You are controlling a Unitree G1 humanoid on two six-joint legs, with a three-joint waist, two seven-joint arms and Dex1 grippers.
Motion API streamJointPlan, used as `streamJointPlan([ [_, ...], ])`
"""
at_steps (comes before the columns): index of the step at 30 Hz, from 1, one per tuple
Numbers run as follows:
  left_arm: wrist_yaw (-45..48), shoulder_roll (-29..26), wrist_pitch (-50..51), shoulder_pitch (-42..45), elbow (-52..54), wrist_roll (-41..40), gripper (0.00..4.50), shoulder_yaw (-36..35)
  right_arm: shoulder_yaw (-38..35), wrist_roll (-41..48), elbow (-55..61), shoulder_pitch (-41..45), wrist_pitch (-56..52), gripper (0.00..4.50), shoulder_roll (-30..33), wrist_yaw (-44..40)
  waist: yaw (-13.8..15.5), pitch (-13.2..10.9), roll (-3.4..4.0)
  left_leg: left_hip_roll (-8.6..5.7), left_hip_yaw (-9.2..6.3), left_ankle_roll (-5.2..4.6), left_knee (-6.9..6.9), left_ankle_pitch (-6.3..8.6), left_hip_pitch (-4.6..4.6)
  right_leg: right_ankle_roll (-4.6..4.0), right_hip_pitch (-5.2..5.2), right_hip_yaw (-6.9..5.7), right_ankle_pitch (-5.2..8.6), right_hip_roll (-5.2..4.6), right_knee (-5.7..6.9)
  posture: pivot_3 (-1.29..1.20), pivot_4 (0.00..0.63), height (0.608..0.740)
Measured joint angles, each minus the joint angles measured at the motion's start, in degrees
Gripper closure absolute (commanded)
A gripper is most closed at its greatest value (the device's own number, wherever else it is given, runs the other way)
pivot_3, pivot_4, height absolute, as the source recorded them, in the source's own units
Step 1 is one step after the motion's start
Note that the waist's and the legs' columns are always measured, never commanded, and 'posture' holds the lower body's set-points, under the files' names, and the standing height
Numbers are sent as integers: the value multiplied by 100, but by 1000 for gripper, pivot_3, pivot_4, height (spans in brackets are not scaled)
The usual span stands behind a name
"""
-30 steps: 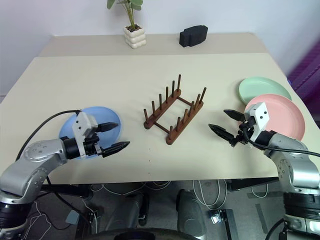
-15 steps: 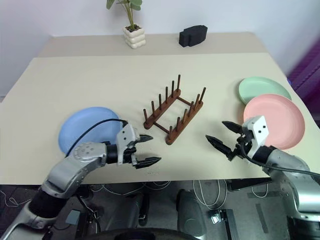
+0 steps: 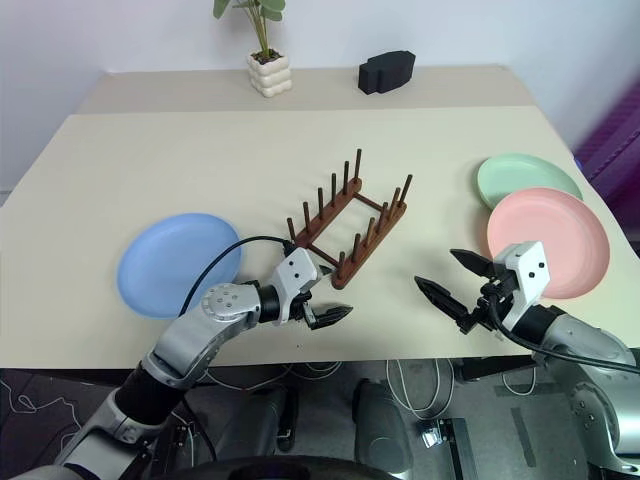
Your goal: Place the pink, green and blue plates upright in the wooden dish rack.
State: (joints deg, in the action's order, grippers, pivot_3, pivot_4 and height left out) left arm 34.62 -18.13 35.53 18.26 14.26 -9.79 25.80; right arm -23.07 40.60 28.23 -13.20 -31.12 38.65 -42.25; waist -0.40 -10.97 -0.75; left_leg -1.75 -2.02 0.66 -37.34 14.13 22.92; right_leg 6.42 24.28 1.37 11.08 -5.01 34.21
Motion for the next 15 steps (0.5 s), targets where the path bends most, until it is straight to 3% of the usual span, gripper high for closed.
streamJointPlan([
  [1, -8, 32, -12, 21, -40, 25, 0, 0, 19, 84, 82, -27, -68, 28, 2, -35, 1, 0, 0, 0, 0, 0, 0, 0, 0, 0, 0, 0, 0, 0, 0, 0, 150, 736],
  [4, -53, 137, -98, 60, -185, 88, 849, -16, 130, 165, 281, -123, -156, 0, 34, -101, 6, 1, -1, 0, 0, 0, -1, 0, 0, 1, -2, 0, 0, -1, -2, 0, 150, 736],
  [10, -270, 403, -241, 121, -506, 201, 3625, -245, 214, 123, 299, -118, -148, 0, 34, -96, 104, 3, 0, -1, 1, 0, -3, 0, -2, 5, -4, 0, 3, -1, -2, 0, 150, 736],
  [15, -176, 404, -445, 230, -722, 310, 3719, -203, 212, 131, 301, -62, -152, 0, 46, -89, 123, 4, 0, -2, 1, 0, -9, 0, 0, 4, -8, -1, 3, -1, -5, 0, 150, 736],
])
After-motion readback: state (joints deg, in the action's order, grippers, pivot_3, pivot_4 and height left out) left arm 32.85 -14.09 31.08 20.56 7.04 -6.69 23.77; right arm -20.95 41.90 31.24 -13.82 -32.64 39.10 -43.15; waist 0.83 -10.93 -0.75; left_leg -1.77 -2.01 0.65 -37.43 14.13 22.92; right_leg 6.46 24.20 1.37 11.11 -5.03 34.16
